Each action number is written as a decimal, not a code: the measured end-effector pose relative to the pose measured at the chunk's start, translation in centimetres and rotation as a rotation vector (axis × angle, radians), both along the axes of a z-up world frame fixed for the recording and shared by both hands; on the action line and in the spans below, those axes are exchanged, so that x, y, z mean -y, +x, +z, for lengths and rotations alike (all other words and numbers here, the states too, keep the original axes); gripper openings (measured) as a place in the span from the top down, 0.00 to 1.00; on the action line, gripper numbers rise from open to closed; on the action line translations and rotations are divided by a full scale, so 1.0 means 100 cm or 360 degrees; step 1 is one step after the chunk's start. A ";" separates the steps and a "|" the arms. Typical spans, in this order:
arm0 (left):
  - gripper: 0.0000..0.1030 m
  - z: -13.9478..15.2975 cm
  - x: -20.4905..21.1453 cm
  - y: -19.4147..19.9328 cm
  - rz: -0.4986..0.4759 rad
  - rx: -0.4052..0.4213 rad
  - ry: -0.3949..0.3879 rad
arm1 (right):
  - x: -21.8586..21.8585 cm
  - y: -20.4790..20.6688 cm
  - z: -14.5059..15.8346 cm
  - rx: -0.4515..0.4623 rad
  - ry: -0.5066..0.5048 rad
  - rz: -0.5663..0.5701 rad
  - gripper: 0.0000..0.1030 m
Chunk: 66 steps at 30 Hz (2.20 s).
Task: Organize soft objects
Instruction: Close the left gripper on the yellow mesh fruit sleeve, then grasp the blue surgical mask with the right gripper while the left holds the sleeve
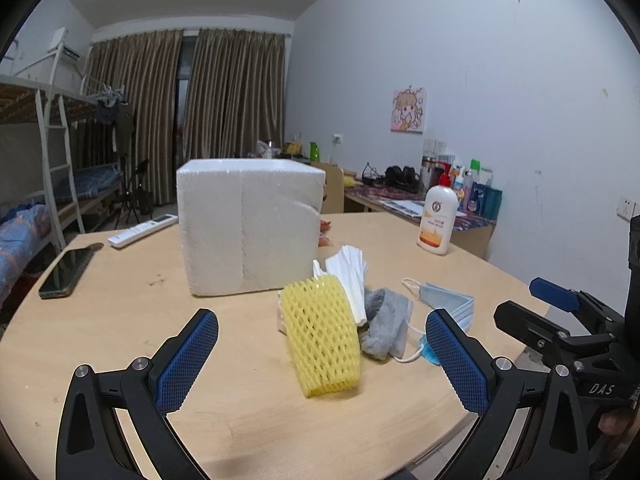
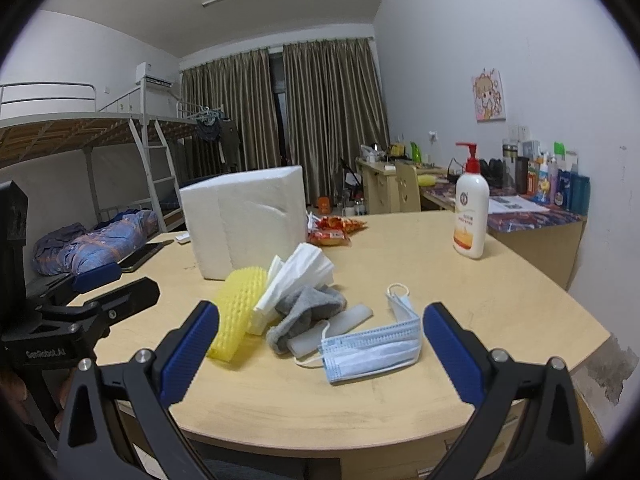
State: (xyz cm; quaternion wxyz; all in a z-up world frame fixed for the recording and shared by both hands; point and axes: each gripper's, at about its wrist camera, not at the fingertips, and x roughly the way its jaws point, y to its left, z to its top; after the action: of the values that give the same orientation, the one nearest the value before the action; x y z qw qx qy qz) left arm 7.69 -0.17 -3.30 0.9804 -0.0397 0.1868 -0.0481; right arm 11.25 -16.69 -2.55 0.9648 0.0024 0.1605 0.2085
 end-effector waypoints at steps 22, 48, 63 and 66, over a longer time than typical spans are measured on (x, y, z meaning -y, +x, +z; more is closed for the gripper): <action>0.00 -0.051 0.001 0.086 -0.0016 -0.0434 -0.0039 | 0.011 0.048 -0.025 -0.0165 -0.0081 -0.0079 0.00; 0.89 -0.057 -0.014 0.093 -0.0049 -0.0498 -0.0104 | 0.016 0.077 -0.033 -0.0251 -0.0102 -0.0095 0.00; 0.89 -0.056 -0.019 0.098 -0.0114 -0.0450 -0.0063 | 0.010 0.093 -0.044 -0.0378 -0.0198 -0.0112 0.00; 0.89 -0.056 -0.019 0.099 -0.0136 -0.0457 -0.0068 | 0.015 0.099 -0.050 -0.0448 -0.0158 -0.0081 0.04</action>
State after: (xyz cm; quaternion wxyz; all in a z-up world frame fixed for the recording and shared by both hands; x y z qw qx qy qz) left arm 17.59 1.78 -8.95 0.9396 -0.0590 0.3257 -0.0874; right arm 21.12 -18.16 -7.53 0.9367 -0.0119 0.3041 0.1732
